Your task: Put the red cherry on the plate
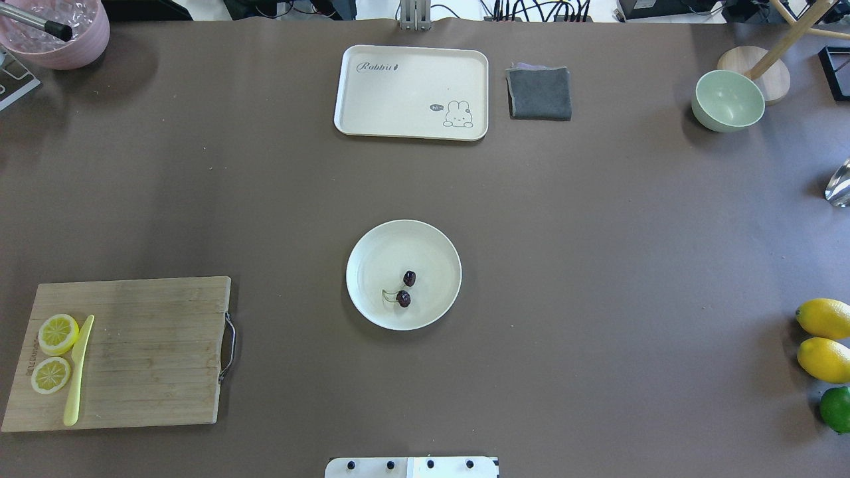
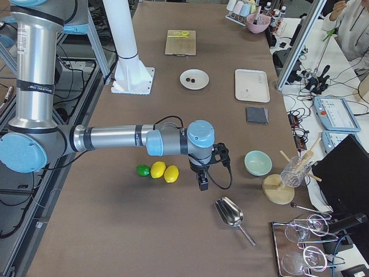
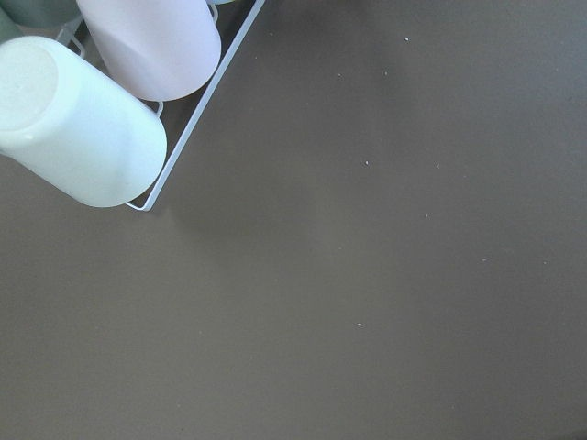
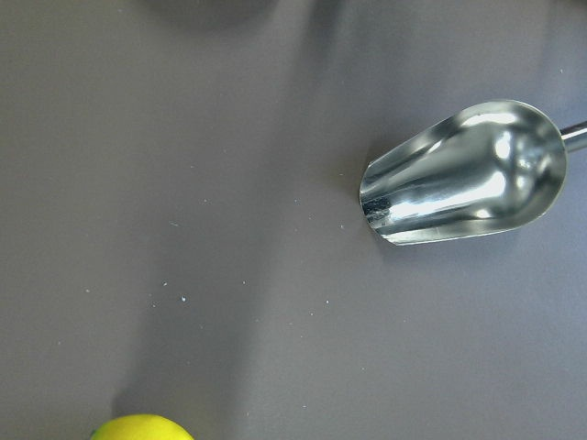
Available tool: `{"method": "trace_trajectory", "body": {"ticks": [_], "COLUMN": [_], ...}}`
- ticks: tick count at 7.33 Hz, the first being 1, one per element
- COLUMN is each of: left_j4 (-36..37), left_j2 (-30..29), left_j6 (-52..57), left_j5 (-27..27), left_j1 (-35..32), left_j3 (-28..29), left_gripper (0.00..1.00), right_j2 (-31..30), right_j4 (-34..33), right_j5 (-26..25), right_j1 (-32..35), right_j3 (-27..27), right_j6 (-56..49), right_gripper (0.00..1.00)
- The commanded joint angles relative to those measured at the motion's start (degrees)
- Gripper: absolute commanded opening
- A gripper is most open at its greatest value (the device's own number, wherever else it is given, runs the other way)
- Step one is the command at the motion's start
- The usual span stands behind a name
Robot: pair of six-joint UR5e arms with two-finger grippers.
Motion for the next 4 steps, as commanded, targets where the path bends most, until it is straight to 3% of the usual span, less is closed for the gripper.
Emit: {"method": "trace_trajectory", "body": {"ticks": [1,4], "left_j4": [-0.3,0.2], "left_j2": [0.2,0.7], "left_j6": [0.0,-0.2], "left_j5": [0.0,0.1], "left_j1": [-0.2,-0.2], "left_j3": [-0.8,-6.5], "left_gripper": [0.97,0.97], "right_j2": [1.3,1.1], "right_j4": [-0.1,0.3], "right_j5": [-1.1,-1.1], "right_j1": [0.0,0.0], "right_j3": [-0.4,-0.3], "right_j6": [-1.0,-1.0], "right_gripper": [1.00,1.00]}}
